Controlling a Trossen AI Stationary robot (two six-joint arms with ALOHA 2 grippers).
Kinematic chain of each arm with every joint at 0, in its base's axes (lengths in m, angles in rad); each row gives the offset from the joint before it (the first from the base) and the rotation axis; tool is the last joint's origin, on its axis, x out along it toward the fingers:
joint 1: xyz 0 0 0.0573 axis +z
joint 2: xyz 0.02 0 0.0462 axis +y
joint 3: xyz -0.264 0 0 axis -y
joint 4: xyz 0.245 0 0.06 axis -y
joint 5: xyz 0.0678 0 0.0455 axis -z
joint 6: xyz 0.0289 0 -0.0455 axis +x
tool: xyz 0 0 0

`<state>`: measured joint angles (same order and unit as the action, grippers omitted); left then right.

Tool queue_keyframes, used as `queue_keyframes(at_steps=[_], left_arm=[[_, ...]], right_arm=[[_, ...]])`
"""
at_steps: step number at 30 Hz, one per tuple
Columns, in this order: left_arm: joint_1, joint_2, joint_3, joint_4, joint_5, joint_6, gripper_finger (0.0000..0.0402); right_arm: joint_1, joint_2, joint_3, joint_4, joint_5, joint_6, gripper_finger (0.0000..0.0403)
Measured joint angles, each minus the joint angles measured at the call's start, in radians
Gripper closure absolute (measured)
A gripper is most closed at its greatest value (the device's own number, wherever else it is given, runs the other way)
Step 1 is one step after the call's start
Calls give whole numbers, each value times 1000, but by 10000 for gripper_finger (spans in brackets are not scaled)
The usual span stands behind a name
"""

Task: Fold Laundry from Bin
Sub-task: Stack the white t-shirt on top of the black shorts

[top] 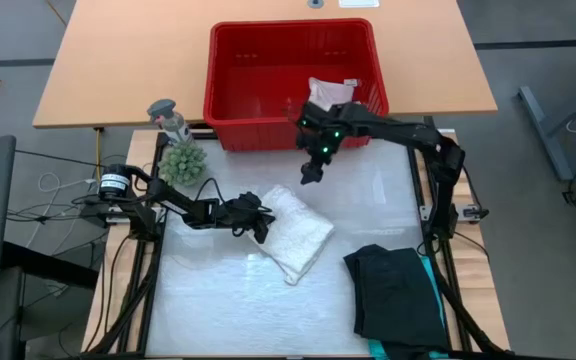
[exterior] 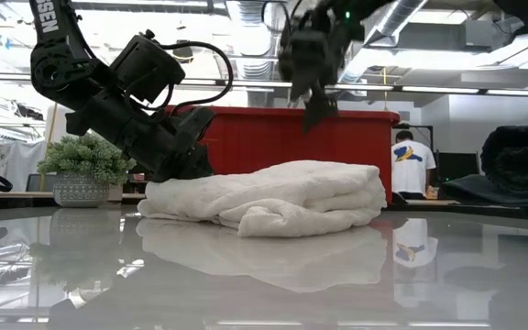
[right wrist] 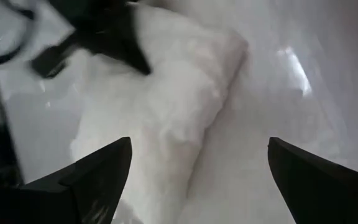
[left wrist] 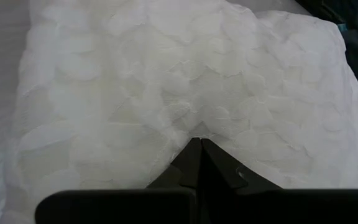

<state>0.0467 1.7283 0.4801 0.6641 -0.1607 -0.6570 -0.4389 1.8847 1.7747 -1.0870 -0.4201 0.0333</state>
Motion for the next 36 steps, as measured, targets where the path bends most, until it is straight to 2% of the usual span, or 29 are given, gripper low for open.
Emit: queue_keyframes(at_steps=[7,12,21,24,31,34,36], left_arm=[[0,0,0,0,-8,-2,401],[0,0,0,-1,-8,-7,401],[0,0,0,-1,3,-7,401],[1,0,0,-2,2,-6,401],[1,0,0,-3,-1,-4,401],[1,0,0,-4,-1,-1,401],[1,0,0,-4,-2,4,401]], right_arm=[[40,1,-197,286,100,177,7],[83,1,-275,396,218,196,4],[119,56,-335,479,177,276,4],[128,93,-339,500,137,299,4],[137,191,-333,532,116,299,4],[141,209,-332,531,110,305,27],[150,219,-332,530,131,304,65]])
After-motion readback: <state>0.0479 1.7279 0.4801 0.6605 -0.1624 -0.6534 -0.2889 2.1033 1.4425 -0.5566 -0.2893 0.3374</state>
